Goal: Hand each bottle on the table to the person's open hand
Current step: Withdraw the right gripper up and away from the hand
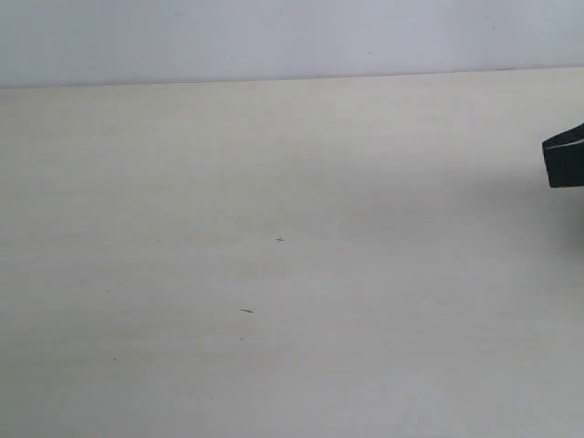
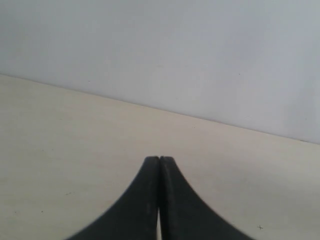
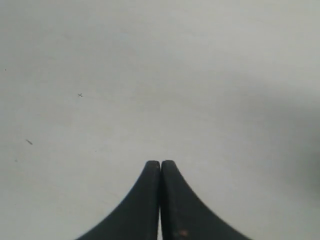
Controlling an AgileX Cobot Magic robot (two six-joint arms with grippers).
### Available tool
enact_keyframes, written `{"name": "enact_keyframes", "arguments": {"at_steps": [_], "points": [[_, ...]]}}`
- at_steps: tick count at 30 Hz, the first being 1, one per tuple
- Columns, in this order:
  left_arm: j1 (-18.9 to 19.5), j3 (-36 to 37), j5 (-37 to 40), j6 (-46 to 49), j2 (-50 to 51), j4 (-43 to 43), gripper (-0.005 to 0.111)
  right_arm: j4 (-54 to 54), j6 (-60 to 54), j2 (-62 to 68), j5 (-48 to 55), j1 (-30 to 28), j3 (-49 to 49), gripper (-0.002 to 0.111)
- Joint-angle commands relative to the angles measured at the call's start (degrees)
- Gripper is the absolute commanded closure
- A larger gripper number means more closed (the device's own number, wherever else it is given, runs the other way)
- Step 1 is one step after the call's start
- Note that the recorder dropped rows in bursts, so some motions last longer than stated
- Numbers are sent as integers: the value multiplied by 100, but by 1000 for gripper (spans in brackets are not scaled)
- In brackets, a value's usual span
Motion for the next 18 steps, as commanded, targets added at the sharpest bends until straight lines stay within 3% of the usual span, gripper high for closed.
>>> {"name": "enact_keyframes", "arguments": {"at_steps": [1,18], "points": [[11,18,27,-4,-37,16,107,1,-47,-302,-126,11,28,108],[11,18,39,-4,-37,16,107,2,-53,-326,-126,24,28,108]]}}
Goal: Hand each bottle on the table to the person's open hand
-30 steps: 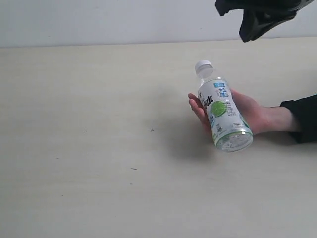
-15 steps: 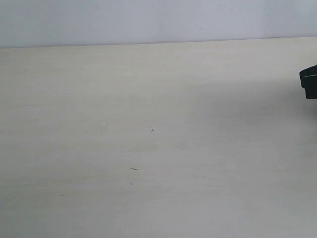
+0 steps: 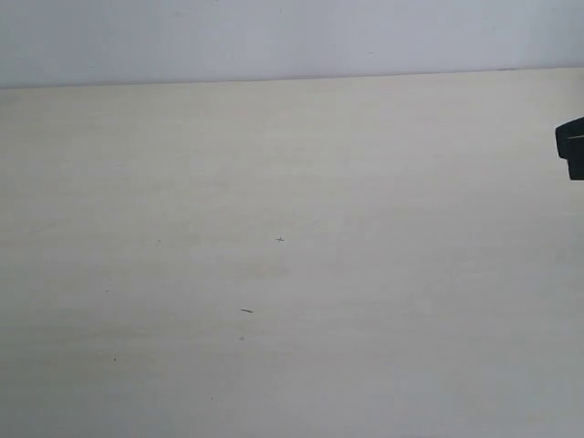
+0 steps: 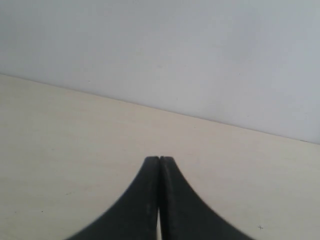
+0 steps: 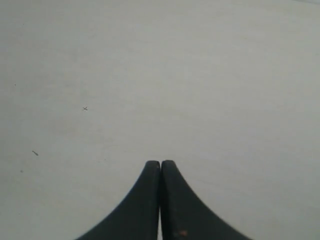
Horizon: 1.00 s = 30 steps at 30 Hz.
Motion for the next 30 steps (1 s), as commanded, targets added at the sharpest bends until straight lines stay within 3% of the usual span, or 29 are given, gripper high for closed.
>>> {"name": "enact_keyframes", "arguments": {"at_steps": [1,10,12,13,16,20,30], "points": [[11,18,39,-4,-37,16,107,-9,-42,-18,-81,24,18,108],[11,18,39,-4,-37,16,107,-9,-46,-734,-262,-32,165,108],[11,18,39,-4,-37,16,107,235,-34,-1173,-1401,-240,751,108],[11,18,39,-4,-37,16,107,439,-34,-1485,-2460,-397,1236,108],[11,18,39,-4,-37,16,107,752,-34,-1905,-3338,-699,1968,108],[11,18,39,-4,-37,16,107,868,-34,-2888,-3635,-1438,3076,108],[11,18,39,-4,-37,16,107,825,-168,-4589,-4352,-1955,4179,108]]}}
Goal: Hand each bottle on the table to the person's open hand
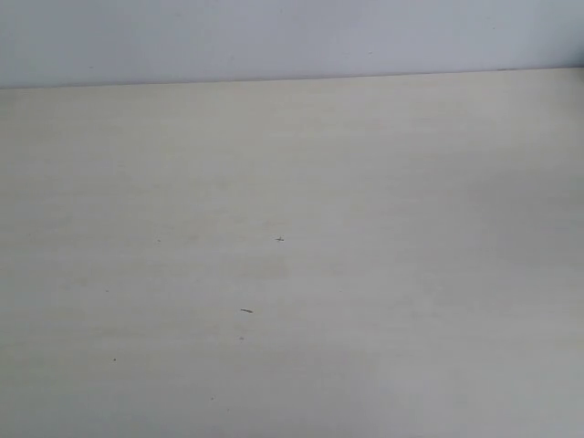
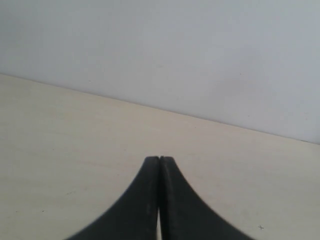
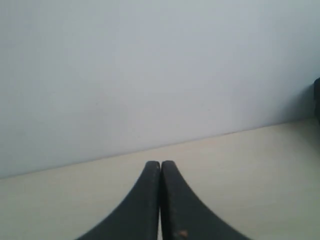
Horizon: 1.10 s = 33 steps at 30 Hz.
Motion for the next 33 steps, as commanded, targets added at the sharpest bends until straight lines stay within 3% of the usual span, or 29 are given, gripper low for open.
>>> {"name": "enact_keyframes", "arguments": {"at_steps": [1,3,33], "points": [[11,18,25,-4,-37,16,107,17,-233,-638,-325,-112,299,108],[11,18,25,-4,-37,16,107,17,-466,-661,5,-112,299,108],[11,18,39,-4,-37,16,107,94,-578,-661,6,-112,299,108]]}}
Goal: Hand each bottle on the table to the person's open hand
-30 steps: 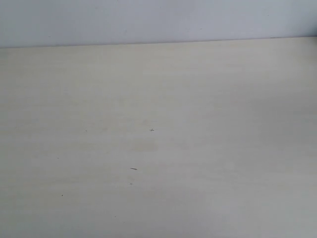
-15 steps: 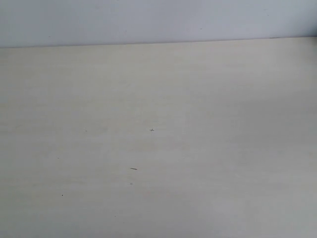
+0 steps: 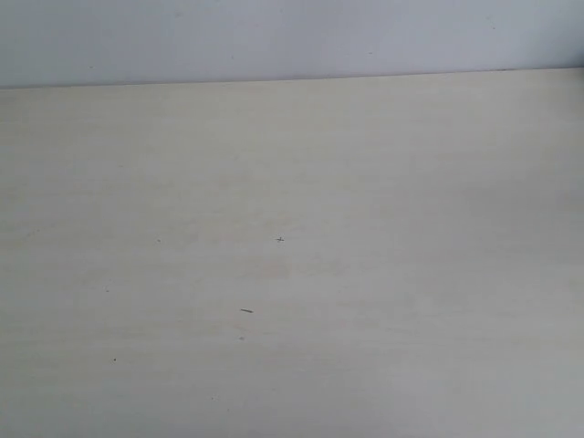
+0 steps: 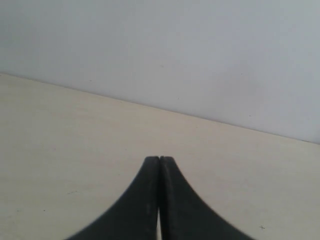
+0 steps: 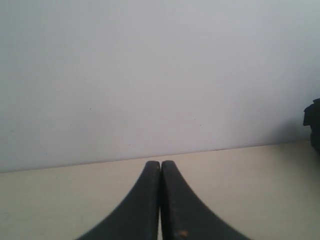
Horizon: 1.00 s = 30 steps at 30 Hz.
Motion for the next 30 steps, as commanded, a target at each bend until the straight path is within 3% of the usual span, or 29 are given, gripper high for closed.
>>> {"name": "enact_keyframes", "arguments": {"at_steps": [1,10,30], "points": [[11,18,14,-4,-37,16,107,81,97,-31,-4,-34,31,108],[11,18,14,-4,-37,16,107,-453,468,-31,140,-34,31,108],[11,18,14,-4,-37,16,107,-426,468,-31,143,-34,31,108]]}}
